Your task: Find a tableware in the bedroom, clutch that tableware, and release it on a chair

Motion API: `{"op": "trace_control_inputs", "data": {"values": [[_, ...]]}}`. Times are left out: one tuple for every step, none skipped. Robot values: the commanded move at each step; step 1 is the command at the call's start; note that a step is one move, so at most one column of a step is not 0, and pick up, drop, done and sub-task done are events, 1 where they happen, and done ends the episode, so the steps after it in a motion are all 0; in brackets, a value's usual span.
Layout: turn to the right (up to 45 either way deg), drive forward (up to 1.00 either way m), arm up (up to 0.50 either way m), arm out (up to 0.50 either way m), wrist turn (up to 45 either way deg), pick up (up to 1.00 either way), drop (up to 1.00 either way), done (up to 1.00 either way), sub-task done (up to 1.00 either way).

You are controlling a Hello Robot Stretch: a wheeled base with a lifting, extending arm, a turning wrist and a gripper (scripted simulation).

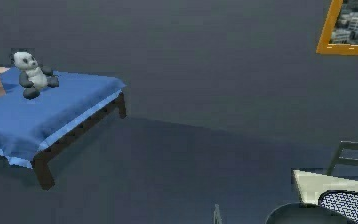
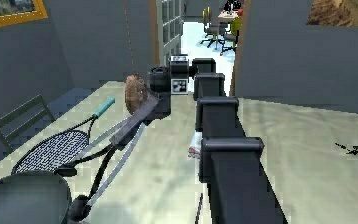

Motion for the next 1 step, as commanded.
{"op": "trace_control_inputs", "data": {"values": [[0.0, 0.00, 0.00, -0.24, 0.0, 0.00, 0.00, 0.00, 0.00]]}}
